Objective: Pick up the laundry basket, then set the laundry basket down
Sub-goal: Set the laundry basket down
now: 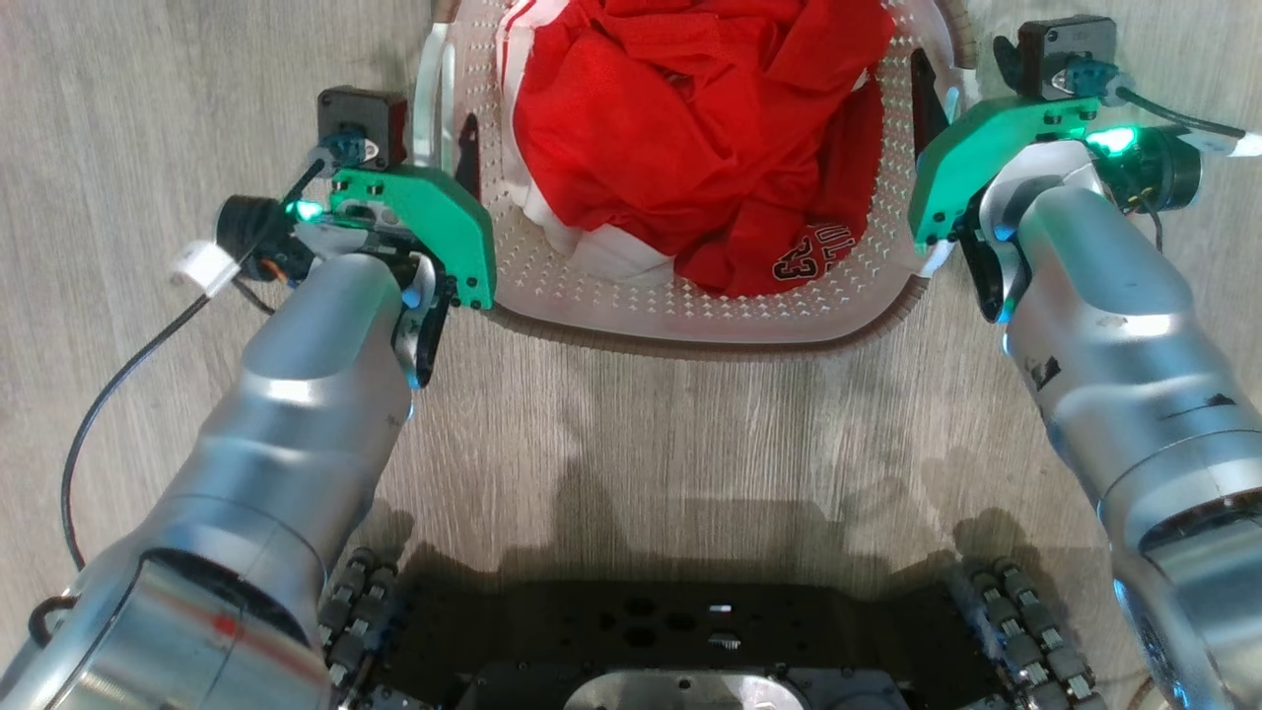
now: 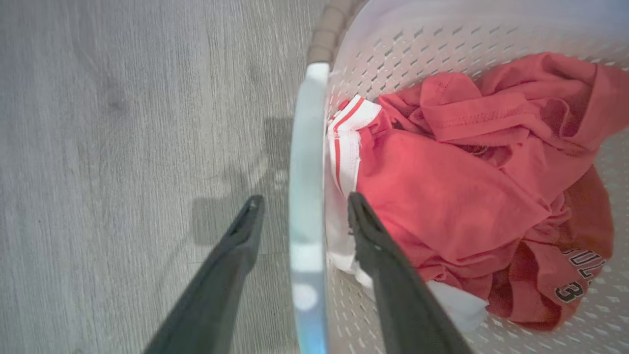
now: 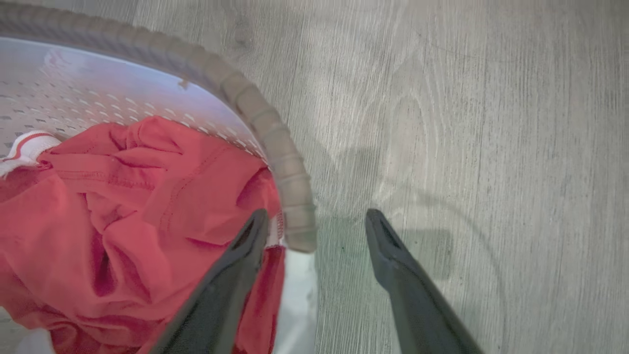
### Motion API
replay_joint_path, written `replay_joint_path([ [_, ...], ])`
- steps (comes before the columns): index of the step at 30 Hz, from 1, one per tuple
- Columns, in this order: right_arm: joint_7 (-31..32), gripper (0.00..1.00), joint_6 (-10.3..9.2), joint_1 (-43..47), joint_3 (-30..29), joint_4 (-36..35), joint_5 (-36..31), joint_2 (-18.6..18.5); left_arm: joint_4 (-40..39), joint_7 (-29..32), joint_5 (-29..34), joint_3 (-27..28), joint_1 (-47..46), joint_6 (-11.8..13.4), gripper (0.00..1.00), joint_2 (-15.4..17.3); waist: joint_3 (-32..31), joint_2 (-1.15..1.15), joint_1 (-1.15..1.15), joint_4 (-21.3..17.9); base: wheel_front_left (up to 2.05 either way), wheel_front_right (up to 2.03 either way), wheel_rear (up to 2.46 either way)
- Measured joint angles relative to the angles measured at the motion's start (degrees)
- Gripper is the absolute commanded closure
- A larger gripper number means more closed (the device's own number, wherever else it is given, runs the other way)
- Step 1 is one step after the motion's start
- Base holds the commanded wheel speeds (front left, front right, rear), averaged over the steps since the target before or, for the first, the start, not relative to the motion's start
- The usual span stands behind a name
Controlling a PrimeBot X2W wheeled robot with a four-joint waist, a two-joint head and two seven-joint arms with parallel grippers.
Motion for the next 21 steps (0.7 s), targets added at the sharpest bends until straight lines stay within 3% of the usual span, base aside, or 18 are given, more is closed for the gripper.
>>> replay_joint_path([
  [2,0.0,0.0,0.0,0.0,-0.4,-0.1,-0.3,0.0,0.2,0.0,-0.6,0.0,0.0,0.0,0.0,0.0,-0.2,0.0,0.0,0.0,0.0,0.0,0.0],
  [13,0.0,0.0,0.0,0.1,-3.0,-2.8,-2.8,0.0,-0.3,0.0,-1.5,0.7,0.1,0.5,0.0,0.0,-1.8,0.0,0.0,-0.1,0.0,0.0,0.0],
  [21,0.0,0.0,0.0,3.2,-8.4,-10.4,-6.8,0.0,-8.3,0.0,3.2,6.4,2.3,0.9,0.0,0.5,-4.8,0.01,0.0,-0.3,0.0,0.0,0.0],
])
